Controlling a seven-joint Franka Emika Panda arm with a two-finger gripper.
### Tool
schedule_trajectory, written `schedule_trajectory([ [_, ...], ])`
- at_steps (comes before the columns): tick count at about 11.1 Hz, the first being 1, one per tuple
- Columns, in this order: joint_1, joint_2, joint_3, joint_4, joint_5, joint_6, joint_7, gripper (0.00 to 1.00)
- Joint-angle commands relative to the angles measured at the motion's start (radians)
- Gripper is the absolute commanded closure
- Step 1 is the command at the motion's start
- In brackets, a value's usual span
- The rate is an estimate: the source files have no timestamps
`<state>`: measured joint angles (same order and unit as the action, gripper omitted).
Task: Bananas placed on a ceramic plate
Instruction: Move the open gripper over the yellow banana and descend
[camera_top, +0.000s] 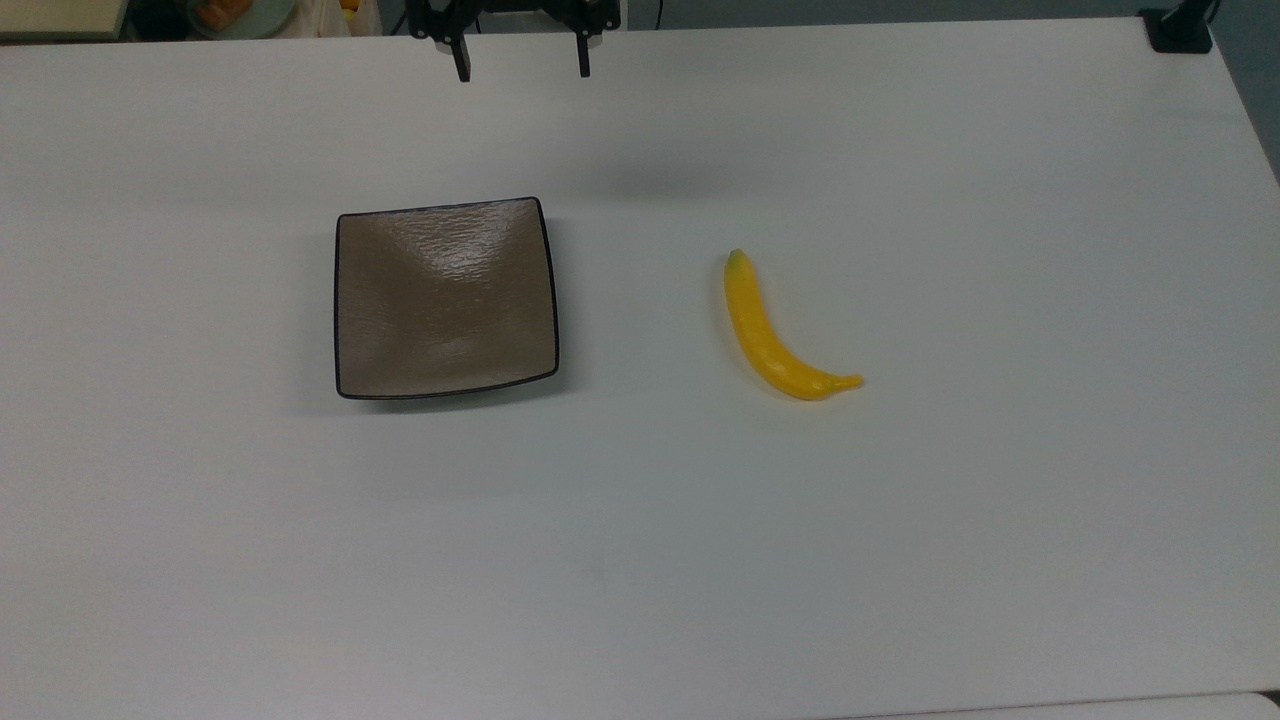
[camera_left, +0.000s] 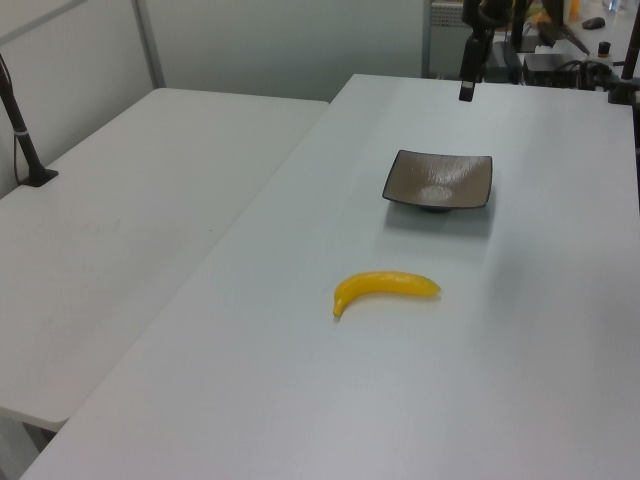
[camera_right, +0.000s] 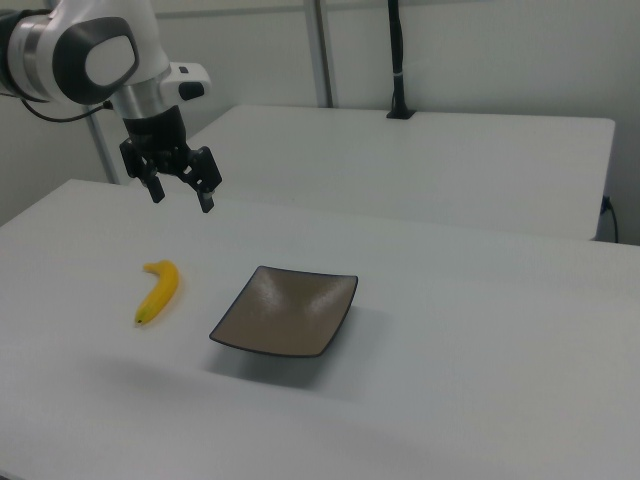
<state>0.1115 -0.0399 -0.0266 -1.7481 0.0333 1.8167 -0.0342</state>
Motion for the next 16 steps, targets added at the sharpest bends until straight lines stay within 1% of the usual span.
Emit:
schedule_trajectory([
  [1,0.019,0.0,0.004,-0.007,0.017,-0.007,-0.001,0.0],
  [2,0.02,0.011,0.013,-0.005,0.019,-0.005,0.0,0.0],
  [3,0.025,0.023,0.033,-0.004,0.017,0.004,0.002,0.0],
  [4,0.027,0.044,0.039,0.005,0.019,0.007,0.019,0.0],
  [6,0.049,0.124,0.065,0.088,0.019,0.007,0.086,0.0],
  [7,0.069,0.161,0.068,0.107,0.017,0.009,0.109,0.0],
  [8,0.095,0.19,0.07,0.11,0.01,0.027,0.122,0.0],
  [9,0.103,0.211,0.082,0.108,0.007,0.08,0.14,0.0],
  [11,0.106,0.282,0.12,0.107,-0.001,0.169,0.163,0.0],
  [13,0.126,0.334,0.125,0.102,-0.003,0.243,0.16,0.0],
  [16,0.145,0.388,0.125,0.102,-0.006,0.295,0.16,0.0],
])
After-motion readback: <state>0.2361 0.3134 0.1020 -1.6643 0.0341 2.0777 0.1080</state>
